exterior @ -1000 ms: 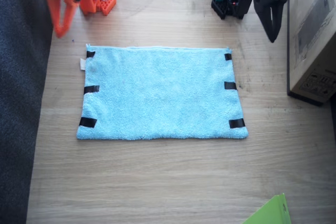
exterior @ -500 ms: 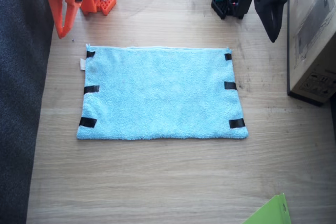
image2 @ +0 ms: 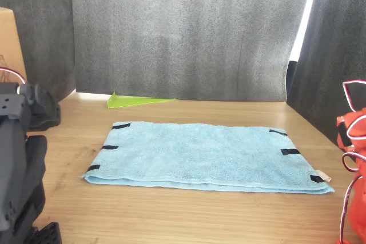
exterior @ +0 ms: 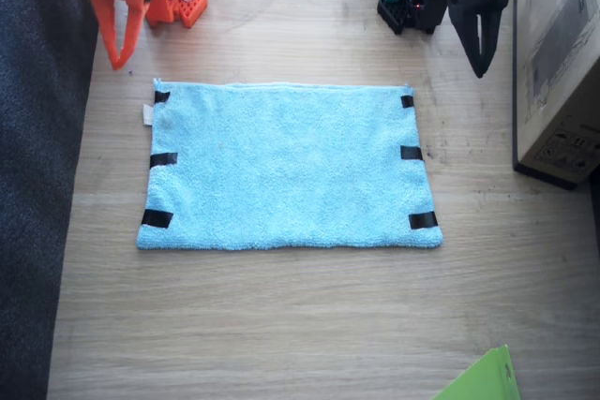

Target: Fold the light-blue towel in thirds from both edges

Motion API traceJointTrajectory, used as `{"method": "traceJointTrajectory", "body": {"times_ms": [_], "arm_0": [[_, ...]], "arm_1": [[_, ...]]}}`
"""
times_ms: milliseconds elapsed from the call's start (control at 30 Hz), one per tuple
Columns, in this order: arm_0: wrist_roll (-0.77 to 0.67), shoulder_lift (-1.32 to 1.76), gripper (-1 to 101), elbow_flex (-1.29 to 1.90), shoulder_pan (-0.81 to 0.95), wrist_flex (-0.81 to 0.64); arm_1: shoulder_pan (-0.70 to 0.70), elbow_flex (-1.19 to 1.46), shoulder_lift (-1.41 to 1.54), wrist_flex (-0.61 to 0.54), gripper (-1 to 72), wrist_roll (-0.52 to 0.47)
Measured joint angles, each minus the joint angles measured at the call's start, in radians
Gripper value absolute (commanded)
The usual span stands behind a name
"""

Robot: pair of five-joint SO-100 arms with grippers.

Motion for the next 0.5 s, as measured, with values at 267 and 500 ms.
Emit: {"method": "traceJointTrajectory", "body": {"times_ms": [267, 500], "arm_0": [[-0.021, -0.316, 0, -0.166, -0.005, -0.052], [-0.017, -0.574, 0, -0.357, -0.055, -0.048]], "arm_1": [[-0.009, -0.235, -0.472, -0.092, -0.1, 0.005], [0.032, -0.425, -0.795, -0.129, -0.1, 0.038]]}}
